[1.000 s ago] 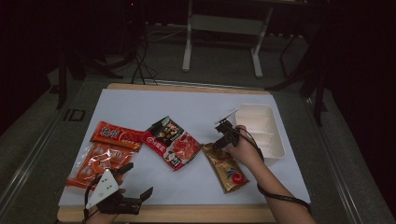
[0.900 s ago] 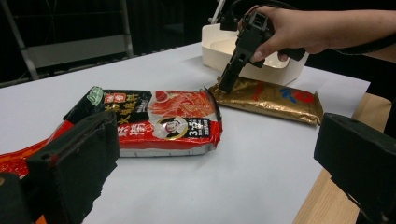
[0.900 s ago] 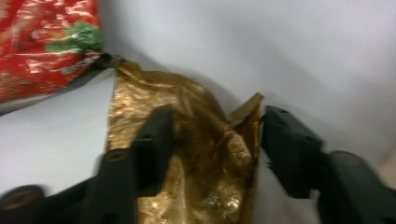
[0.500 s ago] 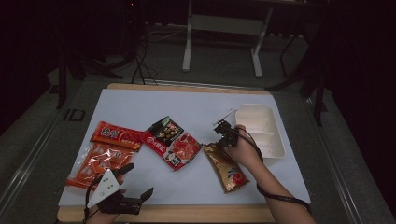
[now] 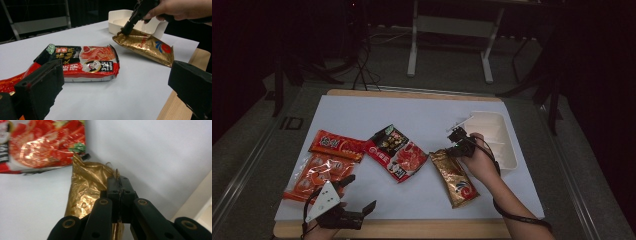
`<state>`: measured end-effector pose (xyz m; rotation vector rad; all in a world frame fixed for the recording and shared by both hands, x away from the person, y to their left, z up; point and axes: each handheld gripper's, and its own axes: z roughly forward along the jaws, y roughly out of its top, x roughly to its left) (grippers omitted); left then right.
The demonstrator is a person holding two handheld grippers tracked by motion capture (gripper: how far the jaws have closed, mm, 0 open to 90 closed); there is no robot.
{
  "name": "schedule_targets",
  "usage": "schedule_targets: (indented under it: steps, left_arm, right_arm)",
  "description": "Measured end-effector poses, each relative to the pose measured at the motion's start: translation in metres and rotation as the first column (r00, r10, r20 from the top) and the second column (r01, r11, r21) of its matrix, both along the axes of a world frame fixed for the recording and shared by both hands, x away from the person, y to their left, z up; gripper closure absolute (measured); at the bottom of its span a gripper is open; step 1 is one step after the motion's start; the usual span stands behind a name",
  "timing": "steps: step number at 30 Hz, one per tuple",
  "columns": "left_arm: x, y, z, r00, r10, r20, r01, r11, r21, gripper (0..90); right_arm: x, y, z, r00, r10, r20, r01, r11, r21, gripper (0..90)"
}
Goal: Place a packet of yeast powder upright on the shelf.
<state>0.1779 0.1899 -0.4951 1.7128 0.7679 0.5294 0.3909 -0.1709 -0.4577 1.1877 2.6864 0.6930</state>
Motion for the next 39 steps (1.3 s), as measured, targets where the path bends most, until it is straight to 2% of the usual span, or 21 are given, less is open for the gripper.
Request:
schedule_targets:
  steps: [7,12,14,16,19,22,27,28,33,37,39]
  left_arm:
    - [0.000,0.000,0.000,1.0000,-0.002,-0.002,0.002,1.0000,0.000,0.9]
    - [0.000,-0.001,0.000,1.0000,-0.003,0.000,0.003,1.0000,0.002,1.0]
    - [0.000,-0.001,0.000,1.0000,0.001,0.001,-0.001,1.0000,0.003,1.0]
    - [0.000,-0.001,0.000,1.0000,0.003,-0.001,-0.003,1.0000,0.001,0.9]
    - [0.000,0.000,0.000,1.0000,0.004,0.000,-0.004,1.0000,0.000,0.9]
    - [0.000,-0.001,0.000,1.0000,0.001,-0.002,-0.001,1.0000,0.005,1.0]
    - [0.001,-0.001,-0.001,1.0000,-0.001,-0.004,0.001,1.0000,0.002,0.9]
    - [0.001,-0.001,-0.001,1.0000,-0.001,-0.005,0.001,1.0000,0.001,1.0]
    - [0.001,-0.002,-0.002,1.0000,-0.005,-0.009,0.005,1.0000,0.005,1.0]
    - [0.001,-0.002,-0.002,0.9999,-0.004,-0.011,0.004,1.0000,0.006,1.0]
    - [0.002,-0.002,-0.002,0.9999,-0.005,-0.012,0.005,1.0000,0.005,1.0]
  right_arm:
    - [-0.014,-0.007,0.020,0.9986,0.019,0.050,-0.022,0.9972,0.072,89.5]
    - [-0.024,-0.009,0.030,0.9976,0.052,0.046,-0.057,0.9906,0.124,89.4]
    - [-0.028,-0.009,0.034,0.9970,0.067,0.040,-0.073,0.9813,0.178,89.5]
    - [-0.034,-0.008,0.040,0.9950,0.084,0.055,-0.093,0.9789,0.182,89.5]
    - [-0.041,-0.007,0.050,0.9924,0.097,0.076,-0.111,0.9694,0.219,89.5]
    - [-0.043,-0.008,0.057,0.9911,0.109,0.076,-0.125,0.9577,0.259,89.5]
    - [-0.046,-0.011,0.071,0.9873,0.114,0.110,-0.141,0.9494,0.281,89.5]
    - [-0.046,-0.012,0.075,0.9875,0.109,0.114,-0.138,0.9448,0.297,89.5]
    - [-0.046,-0.020,0.093,0.9818,0.089,0.168,-0.143,0.9266,0.348,89.5]
    - [-0.044,-0.024,0.106,0.9739,0.075,0.214,-0.153,0.9144,0.375,89.5]
    - [-0.043,-0.026,0.109,0.9688,0.071,0.237,-0.163,0.9035,0.396,89.5]
